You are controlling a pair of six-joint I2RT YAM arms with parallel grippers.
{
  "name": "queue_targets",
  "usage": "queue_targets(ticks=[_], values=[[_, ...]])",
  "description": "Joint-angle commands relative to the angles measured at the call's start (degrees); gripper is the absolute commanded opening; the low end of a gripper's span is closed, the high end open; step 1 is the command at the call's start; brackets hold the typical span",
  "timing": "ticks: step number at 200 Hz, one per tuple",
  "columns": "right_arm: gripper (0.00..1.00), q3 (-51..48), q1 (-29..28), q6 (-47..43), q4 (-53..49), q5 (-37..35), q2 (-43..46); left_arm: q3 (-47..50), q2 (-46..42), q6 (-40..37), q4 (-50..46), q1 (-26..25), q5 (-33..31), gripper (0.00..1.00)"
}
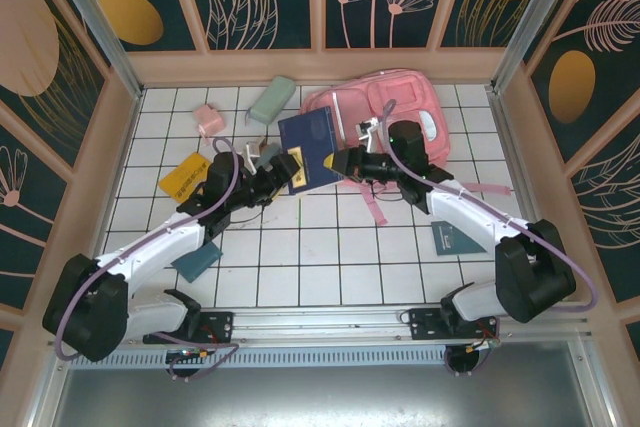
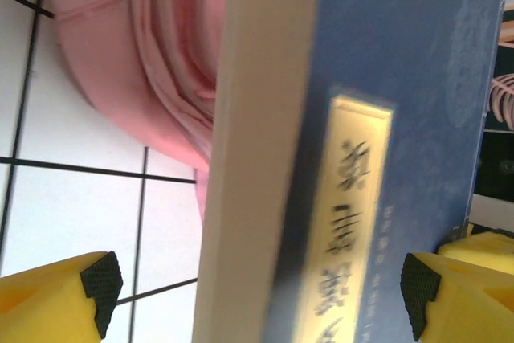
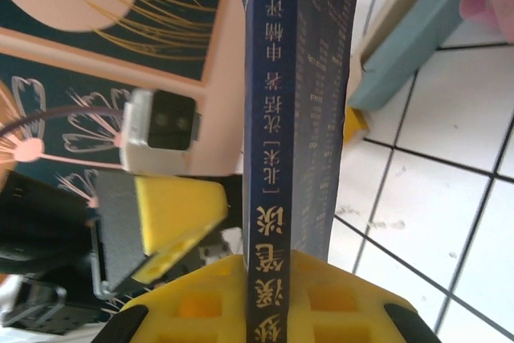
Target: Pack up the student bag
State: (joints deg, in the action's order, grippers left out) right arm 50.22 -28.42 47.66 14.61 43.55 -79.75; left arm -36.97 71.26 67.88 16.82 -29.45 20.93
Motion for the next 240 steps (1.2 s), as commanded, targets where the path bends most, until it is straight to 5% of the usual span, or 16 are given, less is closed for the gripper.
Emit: queue_targets(ticks=[1,95,132,195,203,240], values=[[0.00,0.41,1.31,6.44,12.52,3.88,2.25,0.63,1.96,4.39,10.45,0.63,4.47,0.91],[0.00,-3.25,2.41,12.89,20.87,6.97,0.37,-1.04,4.97,10.82,27.34,3.99,10.86,0.72],[0.00,-3.59,2.84,12.46,20.45,7.54,0.03,-1.48,5.22,12.38,31.70,4.84,12.50,0.48],[0.00,-3.11,3.55,10.48,17.91,7.96,-0.92,-3.67,3.71,8.22,24.98,5.63,11.95,0.08],[0.07,-2.46,3.64,9.13,16.03,7.63,-1.08,-4.03,3.55,7.37,23.65,5.64,11.72,0.00],[0.27,4.21,4.38,-2.90,-0.30,3.21,-1.96,-3.91,1.73,4.53,17.81,6.99,9.70,0.00]])
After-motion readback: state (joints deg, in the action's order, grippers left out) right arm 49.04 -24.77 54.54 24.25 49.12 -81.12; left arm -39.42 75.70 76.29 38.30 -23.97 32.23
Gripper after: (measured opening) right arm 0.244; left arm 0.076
